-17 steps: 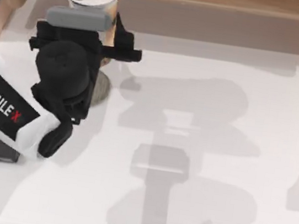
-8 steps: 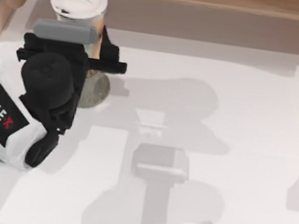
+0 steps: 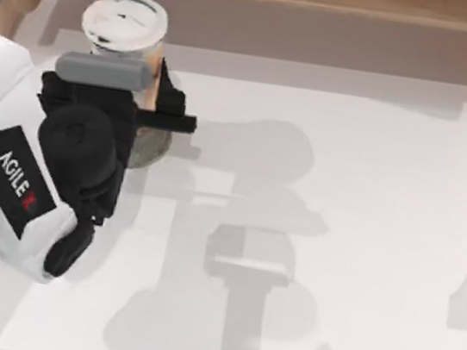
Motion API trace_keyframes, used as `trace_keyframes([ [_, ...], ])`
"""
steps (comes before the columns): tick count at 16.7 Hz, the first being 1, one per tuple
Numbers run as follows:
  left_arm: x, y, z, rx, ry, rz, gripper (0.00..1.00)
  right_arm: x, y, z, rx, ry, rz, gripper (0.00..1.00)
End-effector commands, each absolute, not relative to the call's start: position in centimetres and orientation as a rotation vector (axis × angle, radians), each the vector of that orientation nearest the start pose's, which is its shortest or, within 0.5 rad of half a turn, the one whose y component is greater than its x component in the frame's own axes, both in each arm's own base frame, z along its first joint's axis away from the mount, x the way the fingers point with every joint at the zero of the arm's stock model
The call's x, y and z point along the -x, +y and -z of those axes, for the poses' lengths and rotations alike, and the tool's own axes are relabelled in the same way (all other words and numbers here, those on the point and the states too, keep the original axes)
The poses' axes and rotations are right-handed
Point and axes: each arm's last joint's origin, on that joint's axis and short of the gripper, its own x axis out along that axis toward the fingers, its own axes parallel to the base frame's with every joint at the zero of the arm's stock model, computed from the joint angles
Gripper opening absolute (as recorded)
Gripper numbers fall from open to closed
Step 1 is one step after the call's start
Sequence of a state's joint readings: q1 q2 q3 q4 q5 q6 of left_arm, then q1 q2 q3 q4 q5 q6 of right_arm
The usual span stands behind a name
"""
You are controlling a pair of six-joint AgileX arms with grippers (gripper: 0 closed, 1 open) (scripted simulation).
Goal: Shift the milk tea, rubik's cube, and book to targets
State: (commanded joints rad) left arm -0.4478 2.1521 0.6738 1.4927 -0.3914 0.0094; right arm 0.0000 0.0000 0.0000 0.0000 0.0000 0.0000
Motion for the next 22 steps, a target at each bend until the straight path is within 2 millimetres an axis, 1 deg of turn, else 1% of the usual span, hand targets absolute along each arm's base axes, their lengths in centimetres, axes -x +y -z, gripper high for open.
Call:
trace_keyframes([
  [5, -32.00, -13.75, -7.94, 0.007, -0.005, 0.031, 0.00, -10.57, -0.12, -16.00, 0.000, 0.000, 0.000, 1.00],
  [18, -32.00, -13.75, -7.94, 0.007, -0.005, 0.031, 0.98, -10.57, -0.12, -16.00, 0.000, 0.000, 0.000, 1.00],
  [19, -32.00, -13.75, -7.94, 0.007, -0.005, 0.031, 1.00, -10.57, -0.12, -16.00, 0.000, 0.000, 0.000, 1.00],
  [22, -32.00, -13.75, -7.94, 0.007, -0.005, 0.031, 1.00, -10.57, -0.12, -16.00, 0.000, 0.000, 0.000, 1.00],
])
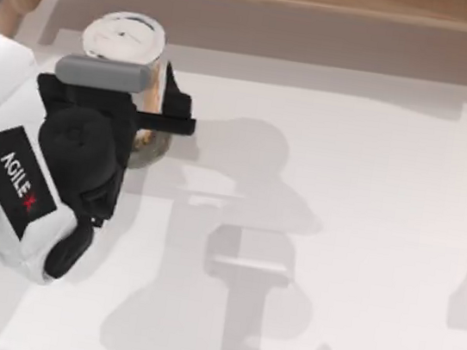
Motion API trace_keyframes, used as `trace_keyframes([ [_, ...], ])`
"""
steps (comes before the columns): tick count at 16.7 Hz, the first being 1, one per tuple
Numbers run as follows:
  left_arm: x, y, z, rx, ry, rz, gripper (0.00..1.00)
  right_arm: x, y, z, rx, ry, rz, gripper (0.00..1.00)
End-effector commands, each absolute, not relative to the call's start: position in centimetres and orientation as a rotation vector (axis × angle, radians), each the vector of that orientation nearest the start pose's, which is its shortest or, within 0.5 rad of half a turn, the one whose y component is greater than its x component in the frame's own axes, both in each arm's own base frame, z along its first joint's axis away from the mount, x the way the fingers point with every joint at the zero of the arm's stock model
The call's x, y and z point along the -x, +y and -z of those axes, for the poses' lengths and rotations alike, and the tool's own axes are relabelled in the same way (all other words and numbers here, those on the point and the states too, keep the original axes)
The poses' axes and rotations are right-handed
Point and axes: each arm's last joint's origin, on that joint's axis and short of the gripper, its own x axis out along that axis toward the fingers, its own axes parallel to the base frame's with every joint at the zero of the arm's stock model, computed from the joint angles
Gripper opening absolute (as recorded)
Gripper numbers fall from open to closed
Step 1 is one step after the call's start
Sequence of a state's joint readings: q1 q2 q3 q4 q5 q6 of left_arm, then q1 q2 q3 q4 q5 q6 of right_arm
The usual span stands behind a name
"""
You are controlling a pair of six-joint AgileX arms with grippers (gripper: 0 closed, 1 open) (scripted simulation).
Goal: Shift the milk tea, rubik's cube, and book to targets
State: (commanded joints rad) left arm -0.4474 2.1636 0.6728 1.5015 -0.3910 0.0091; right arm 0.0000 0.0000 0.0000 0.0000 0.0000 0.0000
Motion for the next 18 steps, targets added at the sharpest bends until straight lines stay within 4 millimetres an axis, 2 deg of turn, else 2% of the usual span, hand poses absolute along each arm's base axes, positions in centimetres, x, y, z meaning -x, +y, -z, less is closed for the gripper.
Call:
trace_keyframes([
  [6, -31.9, -13.8, -8.0, 0.008, -0.006, 0.032, 1.00, -10.6, -0.1, -16.0, 0.000, 0.000, 0.000, 1.00],
  [12, -29.1, -13.7, -7.9, 0.007, -0.004, 0.032, 1.00, -10.6, -0.1, -16.0, 0.000, 0.000, 0.000, 1.00],
  [18, -29.0, -13.6, -8.1, 0.004, 0.003, 0.029, 1.00, -10.6, -0.1, -16.0, 0.000, 0.000, 0.000, 1.00],
])
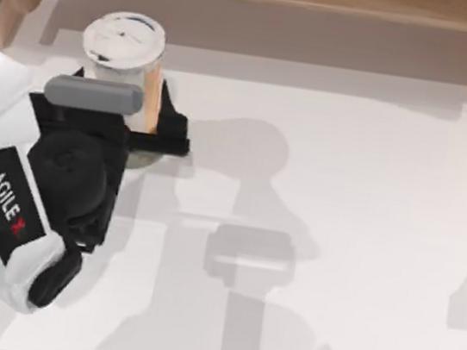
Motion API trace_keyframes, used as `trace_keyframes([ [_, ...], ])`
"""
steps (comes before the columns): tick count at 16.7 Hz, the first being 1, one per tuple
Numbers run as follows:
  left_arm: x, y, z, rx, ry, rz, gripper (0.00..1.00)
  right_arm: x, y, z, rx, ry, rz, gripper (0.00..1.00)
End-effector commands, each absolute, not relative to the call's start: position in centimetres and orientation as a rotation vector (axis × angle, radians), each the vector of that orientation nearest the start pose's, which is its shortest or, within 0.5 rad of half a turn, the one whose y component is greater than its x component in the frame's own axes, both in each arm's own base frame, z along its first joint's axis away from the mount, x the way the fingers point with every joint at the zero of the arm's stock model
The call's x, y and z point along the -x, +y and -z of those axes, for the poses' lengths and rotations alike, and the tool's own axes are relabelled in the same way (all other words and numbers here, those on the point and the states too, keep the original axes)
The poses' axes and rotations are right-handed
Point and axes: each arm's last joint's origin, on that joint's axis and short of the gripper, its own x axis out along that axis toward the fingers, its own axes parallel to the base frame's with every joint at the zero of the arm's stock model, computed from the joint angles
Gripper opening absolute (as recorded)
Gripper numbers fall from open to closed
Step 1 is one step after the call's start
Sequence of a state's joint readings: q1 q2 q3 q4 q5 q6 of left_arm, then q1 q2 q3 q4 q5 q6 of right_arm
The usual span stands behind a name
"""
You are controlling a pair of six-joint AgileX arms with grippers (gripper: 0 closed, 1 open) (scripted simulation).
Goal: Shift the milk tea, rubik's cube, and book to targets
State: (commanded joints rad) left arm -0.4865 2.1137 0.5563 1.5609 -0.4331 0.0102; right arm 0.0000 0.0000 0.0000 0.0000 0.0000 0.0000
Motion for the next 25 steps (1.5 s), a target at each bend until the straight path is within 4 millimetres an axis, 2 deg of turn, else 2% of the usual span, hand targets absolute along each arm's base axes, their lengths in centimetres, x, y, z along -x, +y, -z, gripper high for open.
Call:
trace_keyframes([
  [6, -27.6, -13.6, -12.3, 0.010, -0.008, 0.029, 1.00, -10.6, -0.1, -16.0, 0.000, 0.000, 0.000, 1.00],
  [14, -27.4, -13.5, -13.1, 0.012, -0.011, 0.024, 1.00, -10.6, -0.1, -16.0, 0.000, 0.000, 0.000, 1.00],
  [17, -28.5, -13.4, -14.7, 0.029, -0.034, 0.007, 1.00, -10.6, -0.1, -16.0, 0.000, 0.000, 0.000, 1.00],
  [20, -30.3, -12.4, -16.4, 0.022, -0.015, -0.042, 1.00, -10.6, -0.1, -16.0, 0.000, 0.000, 0.000, 1.00],
  [25, -32.7, -8.1, -18.9, -0.054, 0.141, -0.158, 1.00, -10.6, -0.1, -16.0, 0.000, 0.000, 0.000, 1.00],
])
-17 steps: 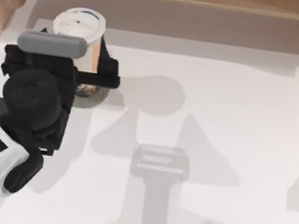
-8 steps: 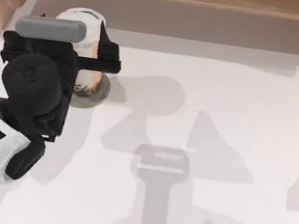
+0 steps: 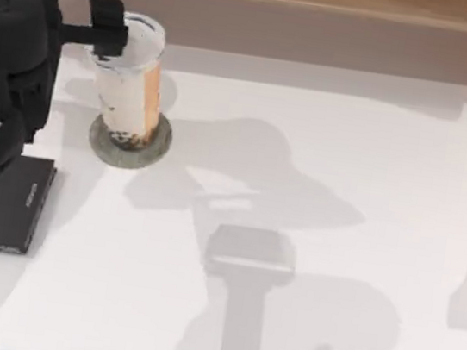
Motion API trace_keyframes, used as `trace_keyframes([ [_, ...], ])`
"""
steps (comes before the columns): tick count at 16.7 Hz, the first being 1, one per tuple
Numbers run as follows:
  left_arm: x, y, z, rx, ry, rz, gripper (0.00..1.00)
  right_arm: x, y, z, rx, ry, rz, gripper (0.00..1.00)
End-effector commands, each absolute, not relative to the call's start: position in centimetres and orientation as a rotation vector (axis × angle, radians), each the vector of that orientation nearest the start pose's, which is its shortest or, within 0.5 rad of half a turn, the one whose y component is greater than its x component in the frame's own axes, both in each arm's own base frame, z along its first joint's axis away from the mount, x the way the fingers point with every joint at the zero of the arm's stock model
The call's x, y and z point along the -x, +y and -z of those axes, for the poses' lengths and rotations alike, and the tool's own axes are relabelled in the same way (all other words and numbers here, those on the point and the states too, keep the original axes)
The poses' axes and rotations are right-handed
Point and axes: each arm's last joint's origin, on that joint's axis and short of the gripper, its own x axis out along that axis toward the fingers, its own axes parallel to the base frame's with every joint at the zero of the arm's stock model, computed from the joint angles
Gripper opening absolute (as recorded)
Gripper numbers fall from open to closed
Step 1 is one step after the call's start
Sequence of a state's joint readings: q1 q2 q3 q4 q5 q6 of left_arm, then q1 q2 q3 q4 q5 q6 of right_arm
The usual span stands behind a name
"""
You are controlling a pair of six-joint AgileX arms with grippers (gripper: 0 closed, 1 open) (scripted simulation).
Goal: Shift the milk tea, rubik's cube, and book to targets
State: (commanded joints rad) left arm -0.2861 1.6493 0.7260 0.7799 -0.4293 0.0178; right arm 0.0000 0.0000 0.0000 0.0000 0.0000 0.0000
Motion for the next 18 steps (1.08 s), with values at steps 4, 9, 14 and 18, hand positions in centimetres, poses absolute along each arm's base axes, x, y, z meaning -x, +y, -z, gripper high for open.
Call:
trace_keyframes([
  [4, -32.6, -3.6, -20.2, -0.146, 0.379, -0.221, 1.00, -10.6, -0.1, -16.0, 0.000, 0.000, 0.000, 1.00],
  [9, -28.4, 1.1, -19.8, -0.251, 0.886, -0.191, 1.00, -10.6, -0.1, -16.0, 0.000, 0.000, 0.000, 1.00],
  [14, -22.3, 3.4, -19.9, -0.239, 1.315, -0.042, 1.00, -10.6, -0.1, -16.0, 0.000, 0.000, 0.000, 1.00],
  [18, -18.4, 3.8, -20.2, -0.182, 1.502, 0.087, 1.00, -10.6, -0.1, -16.0, 0.000, 0.000, 0.000, 1.00],
])
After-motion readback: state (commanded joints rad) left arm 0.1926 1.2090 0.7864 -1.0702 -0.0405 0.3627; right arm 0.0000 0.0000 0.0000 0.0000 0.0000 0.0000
